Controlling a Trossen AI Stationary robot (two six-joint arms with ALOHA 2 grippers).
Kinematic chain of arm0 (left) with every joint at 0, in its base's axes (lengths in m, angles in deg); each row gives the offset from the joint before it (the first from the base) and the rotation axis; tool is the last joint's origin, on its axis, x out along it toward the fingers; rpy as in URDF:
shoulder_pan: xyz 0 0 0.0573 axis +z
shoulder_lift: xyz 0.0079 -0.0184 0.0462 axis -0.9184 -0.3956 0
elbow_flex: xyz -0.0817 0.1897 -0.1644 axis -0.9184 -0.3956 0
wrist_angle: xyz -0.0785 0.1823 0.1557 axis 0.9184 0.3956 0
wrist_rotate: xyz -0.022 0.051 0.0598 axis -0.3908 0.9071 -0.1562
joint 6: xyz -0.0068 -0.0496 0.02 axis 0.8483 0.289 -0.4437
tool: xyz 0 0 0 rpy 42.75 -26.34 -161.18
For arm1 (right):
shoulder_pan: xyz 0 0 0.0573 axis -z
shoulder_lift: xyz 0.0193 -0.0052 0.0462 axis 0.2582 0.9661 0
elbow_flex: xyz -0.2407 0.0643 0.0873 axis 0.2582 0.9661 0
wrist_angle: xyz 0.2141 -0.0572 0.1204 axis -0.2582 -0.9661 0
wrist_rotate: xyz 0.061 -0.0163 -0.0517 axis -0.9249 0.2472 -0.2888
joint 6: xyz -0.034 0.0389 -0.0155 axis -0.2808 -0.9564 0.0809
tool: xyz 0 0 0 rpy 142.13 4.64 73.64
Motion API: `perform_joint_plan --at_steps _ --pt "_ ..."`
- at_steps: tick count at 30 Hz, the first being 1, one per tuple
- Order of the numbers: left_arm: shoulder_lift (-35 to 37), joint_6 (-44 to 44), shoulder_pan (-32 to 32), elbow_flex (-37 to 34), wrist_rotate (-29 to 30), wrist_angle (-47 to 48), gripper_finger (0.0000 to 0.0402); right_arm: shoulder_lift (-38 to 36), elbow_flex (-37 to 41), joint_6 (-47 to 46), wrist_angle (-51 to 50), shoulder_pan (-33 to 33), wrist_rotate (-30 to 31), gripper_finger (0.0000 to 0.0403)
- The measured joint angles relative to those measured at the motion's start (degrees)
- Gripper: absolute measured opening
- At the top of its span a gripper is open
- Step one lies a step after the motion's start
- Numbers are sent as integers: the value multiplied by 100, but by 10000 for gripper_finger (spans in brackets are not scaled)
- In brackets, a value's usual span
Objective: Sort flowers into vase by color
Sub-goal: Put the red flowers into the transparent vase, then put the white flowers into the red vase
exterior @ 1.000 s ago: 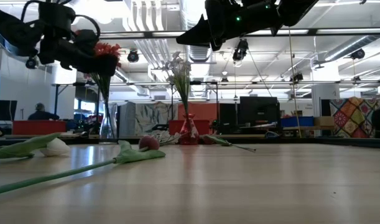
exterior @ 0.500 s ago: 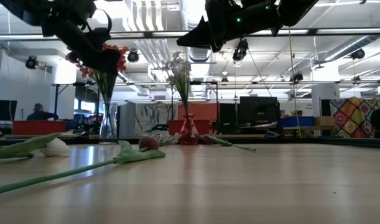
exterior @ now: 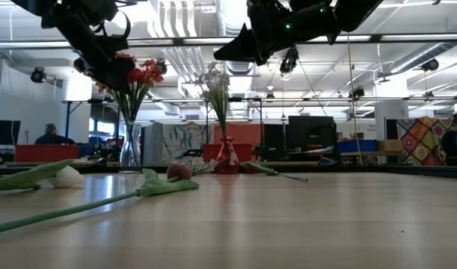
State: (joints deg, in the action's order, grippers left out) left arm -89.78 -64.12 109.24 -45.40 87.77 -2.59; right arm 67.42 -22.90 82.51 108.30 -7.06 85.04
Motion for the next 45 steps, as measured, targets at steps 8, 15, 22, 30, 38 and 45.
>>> perform_joint_plan --at_steps 8,15,22,30,38,45 --pt "436 466 -49 -2 -471 657 236 0 0 0 -79 2 -1 12" --pt "810 891 -568 -278 -527 689 229 0 0 -2 -93 2 -1 12" --pt "1214 1490 -1140 -918 -275 373 209 0 0 1 -177 2 -1 12" --pt "1663 1705 -1833 -2238 -244 -1736 184 389 -30 -626 93 2 -3 13" --pt "1852 1791 -1987 -3295 -241 -3742 149 1360 -822 -1459 -376 130 30 50" --pt "2027 1746 -1987 -3694 -244 -4107 117 2243 -1958 -2495 -1436 234 780 150"
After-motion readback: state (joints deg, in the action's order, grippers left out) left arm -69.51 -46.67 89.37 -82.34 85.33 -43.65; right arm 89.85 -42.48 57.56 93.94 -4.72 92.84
